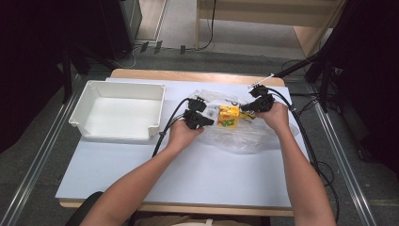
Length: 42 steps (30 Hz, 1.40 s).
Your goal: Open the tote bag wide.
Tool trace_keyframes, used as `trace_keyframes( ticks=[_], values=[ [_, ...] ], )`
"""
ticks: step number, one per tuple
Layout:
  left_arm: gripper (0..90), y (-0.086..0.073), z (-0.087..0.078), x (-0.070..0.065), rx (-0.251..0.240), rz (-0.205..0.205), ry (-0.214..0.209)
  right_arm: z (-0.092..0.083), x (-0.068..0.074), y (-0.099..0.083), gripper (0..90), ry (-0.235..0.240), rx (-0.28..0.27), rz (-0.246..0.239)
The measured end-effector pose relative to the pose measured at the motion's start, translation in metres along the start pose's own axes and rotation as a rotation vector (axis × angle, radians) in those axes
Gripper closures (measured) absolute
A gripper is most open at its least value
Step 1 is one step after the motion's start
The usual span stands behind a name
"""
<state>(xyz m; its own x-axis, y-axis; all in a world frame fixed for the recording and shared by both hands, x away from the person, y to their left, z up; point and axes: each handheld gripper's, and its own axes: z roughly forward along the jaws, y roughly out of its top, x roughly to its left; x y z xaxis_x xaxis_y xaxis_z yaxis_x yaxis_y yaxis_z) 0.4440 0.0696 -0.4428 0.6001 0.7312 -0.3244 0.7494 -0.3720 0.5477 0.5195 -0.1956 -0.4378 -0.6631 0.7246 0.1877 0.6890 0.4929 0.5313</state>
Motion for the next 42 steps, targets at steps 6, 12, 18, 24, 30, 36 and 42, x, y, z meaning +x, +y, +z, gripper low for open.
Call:
trace_keyframes(
  ticks=[6,12,18,24,30,36,42],
  values=[
    [90.0,-0.018,0.002,-0.002,0.000,0.015,-0.004,0.014,-0.006,-0.001,90.0,-0.005,0.023,0.023],
    [90.0,-0.033,-0.001,-0.004,0.010,0.034,-0.016,0.023,-0.005,-0.001,90.0,-0.018,0.022,0.014],
    [90.0,-0.041,-0.004,-0.007,0.029,0.051,-0.037,0.026,-0.005,-0.001,90.0,-0.040,0.004,0.022],
    [90.0,-0.053,-0.010,-0.008,0.048,0.068,-0.052,0.027,-0.005,0.000,90.0,-0.064,-0.010,0.034],
    [90.0,-0.064,-0.017,-0.012,0.064,0.091,-0.059,0.027,-0.009,0.001,90.0,-0.097,-0.021,0.049],
    [90.0,-0.072,-0.023,-0.013,0.066,0.103,-0.075,0.027,-0.013,0.002,90.0,-0.129,-0.028,0.063],
    [90.0,-0.073,-0.026,-0.013,0.059,0.118,-0.084,0.028,-0.014,0.004,90.0,-0.178,-0.032,0.120]
  ],
)
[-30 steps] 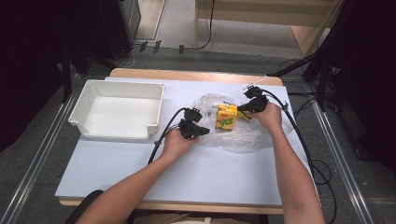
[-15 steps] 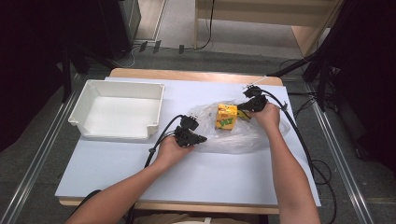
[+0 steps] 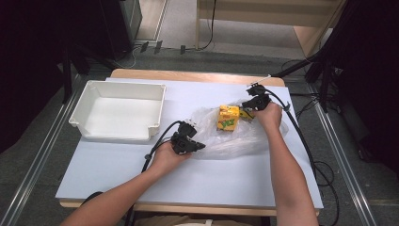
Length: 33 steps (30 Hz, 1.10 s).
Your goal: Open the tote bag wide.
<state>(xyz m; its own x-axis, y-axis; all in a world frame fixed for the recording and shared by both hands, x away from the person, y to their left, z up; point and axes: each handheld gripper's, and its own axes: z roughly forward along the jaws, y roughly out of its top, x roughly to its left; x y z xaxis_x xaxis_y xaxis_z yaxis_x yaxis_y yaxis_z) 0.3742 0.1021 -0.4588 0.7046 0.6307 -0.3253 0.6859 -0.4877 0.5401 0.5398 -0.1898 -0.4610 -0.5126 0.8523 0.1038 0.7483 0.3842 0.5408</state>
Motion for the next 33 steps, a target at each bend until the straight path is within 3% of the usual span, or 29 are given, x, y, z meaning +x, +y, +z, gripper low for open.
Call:
trace_keyframes(
  ticks=[4,9,16,23,26,28,30,33],
  values=[
    [90.0,0.003,-0.003,0.002,-0.011,-0.013,-0.010,-0.006,0.005,-0.001,90.0,0.035,0.022,-0.006],
    [90.0,0.016,-0.017,-0.002,-0.035,0.006,-0.005,-0.028,0.017,-0.002,90.0,0.064,-0.028,-0.046],
    [90.0,0.040,-0.042,-0.008,-0.077,0.012,-0.042,-0.060,0.030,-0.007,90.0,0.094,-0.040,-0.086],
    [90.0,0.068,-0.062,-0.005,-0.099,0.033,-0.042,-0.088,0.047,-0.017,90.0,0.131,-0.059,-0.122],
    [90.0,0.083,-0.065,0.001,-0.099,0.034,-0.039,-0.096,0.053,-0.026,90.0,0.151,-0.068,-0.131],
    [90.0,0.093,-0.063,0.007,-0.097,0.025,-0.068,-0.098,0.054,-0.030,90.0,0.152,-0.069,-0.131],
    [90.0,0.104,-0.059,0.014,-0.093,0.011,-0.061,-0.099,0.056,-0.038,90.0,0.157,-0.068,-0.126],
    [90.0,0.115,-0.050,0.022,-0.076,0.026,-0.048,-0.099,0.057,-0.048,90.0,0.158,-0.058,-0.128]
  ],
)
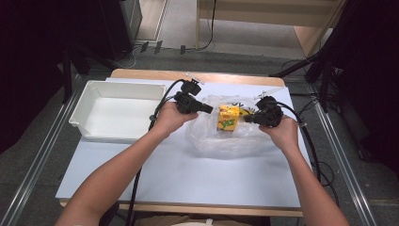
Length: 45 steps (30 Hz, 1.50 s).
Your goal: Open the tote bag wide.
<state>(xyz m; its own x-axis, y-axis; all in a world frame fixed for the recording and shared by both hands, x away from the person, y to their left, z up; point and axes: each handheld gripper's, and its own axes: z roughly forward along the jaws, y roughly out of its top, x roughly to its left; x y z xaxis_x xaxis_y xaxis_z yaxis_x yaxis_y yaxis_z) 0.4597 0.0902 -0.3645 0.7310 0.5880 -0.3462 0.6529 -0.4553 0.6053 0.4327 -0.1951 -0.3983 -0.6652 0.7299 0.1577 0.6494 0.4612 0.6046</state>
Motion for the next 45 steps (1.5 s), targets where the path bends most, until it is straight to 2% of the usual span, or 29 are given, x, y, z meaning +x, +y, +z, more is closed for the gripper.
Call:
trace_keyframes(
  ticks=[6,9,16,22,23,26,33,40,45],
  values=[
    [90.0,0.017,0.023,0.015,0.040,0.003,0.001,-0.005,0.007,-0.012,90.0,0.008,0.004,-0.004],
    [90.0,0.021,0.037,0.024,0.051,-0.026,0.001,-0.005,0.010,-0.019,90.0,0.006,0.005,-0.008],
    [90.0,0.018,0.064,0.040,0.075,-0.086,0.006,0.004,0.011,-0.032,90.0,0.022,0.012,0.010],
    [90.0,0.010,0.083,0.050,0.106,-0.109,0.018,0.017,0.014,-0.042,90.0,0.020,0.030,-0.007],
    [90.0,0.009,0.085,0.051,0.109,-0.104,0.021,0.020,0.014,-0.046,90.0,0.025,0.024,0.013],
    [90.0,0.006,0.089,0.054,0.108,-0.114,0.038,0.022,0.013,-0.049,90.0,0.027,0.020,0.024],
    [90.0,0.004,0.093,0.063,0.103,-0.113,0.085,0.029,0.015,-0.062,90.0,0.011,0.039,0.017],
    [90.0,0.002,0.097,0.071,0.087,-0.137,0.107,0.030,0.017,-0.072,90.0,0.002,0.053,0.008],
    [90.0,0.001,0.099,0.071,0.074,-0.118,0.127,0.027,0.018,-0.081,90.0,0.003,0.049,0.014]
  ],
)
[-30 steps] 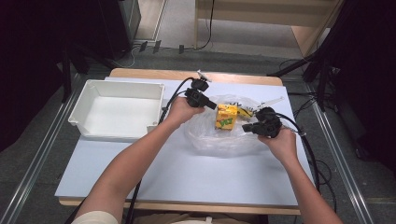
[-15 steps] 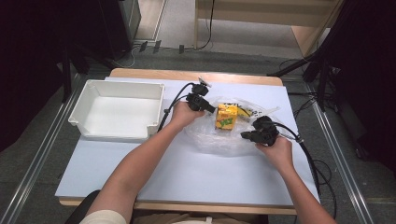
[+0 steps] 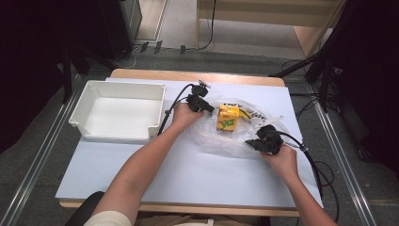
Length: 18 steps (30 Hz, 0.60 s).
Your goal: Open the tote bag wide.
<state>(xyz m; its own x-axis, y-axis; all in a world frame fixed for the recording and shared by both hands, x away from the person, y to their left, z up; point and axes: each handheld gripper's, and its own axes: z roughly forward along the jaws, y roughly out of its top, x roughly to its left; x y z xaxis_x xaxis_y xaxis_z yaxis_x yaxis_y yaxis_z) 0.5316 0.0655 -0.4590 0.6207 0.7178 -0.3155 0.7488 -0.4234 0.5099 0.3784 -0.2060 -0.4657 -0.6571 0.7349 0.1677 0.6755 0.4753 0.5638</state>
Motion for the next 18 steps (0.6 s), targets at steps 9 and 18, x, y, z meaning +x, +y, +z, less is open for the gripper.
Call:
trace_keyframes(
  ticks=[9,18],
  values=[
    [90.0,0.000,0.002,0.003,-0.029,-0.013,0.000,-0.005,0.004,-0.012,90.0,-0.008,-0.018,-0.007],
    [90.0,0.001,0.001,0.004,-0.037,0.002,0.025,-0.014,0.009,-0.025,90.0,-0.014,-0.010,-0.008]
  ],
)
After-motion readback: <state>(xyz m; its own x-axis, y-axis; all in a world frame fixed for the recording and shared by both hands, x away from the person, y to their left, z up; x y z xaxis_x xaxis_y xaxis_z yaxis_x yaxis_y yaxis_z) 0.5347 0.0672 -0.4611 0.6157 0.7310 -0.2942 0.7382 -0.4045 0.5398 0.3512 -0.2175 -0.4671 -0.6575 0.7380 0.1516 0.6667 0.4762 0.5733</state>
